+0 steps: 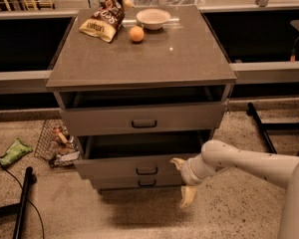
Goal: Close middle drawer
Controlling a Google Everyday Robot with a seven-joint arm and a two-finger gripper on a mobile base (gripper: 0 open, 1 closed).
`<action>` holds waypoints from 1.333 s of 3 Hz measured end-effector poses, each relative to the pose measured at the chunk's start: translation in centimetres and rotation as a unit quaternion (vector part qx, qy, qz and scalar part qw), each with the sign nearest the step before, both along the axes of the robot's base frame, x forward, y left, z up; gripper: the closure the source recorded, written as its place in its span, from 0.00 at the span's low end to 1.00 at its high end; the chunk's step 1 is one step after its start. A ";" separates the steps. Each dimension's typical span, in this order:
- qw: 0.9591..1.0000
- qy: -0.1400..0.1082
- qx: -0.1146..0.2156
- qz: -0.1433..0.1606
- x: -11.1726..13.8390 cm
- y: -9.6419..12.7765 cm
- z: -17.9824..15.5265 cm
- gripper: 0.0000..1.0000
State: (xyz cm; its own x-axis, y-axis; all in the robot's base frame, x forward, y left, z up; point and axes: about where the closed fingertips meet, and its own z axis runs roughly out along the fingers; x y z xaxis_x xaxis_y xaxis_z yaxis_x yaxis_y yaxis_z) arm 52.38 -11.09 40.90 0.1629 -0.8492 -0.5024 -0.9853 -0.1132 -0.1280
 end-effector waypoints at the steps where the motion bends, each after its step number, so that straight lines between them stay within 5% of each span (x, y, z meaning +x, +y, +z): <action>1: 1.000 -0.011 0.004 -0.014 3.2 -0.3 -0.2 0.00; 2: 0.999 -0.024 0.004 -0.026 5.8 -0.6 0.3 0.00; 3: 0.999 -0.033 0.003 -0.036 7.6 -0.8 0.5 0.17; 4: 0.999 -0.037 0.006 -0.034 8.1 -0.7 1.0 0.21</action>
Offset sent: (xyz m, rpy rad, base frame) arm 0.0922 -0.0142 0.0120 0.0073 -0.0881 -0.0865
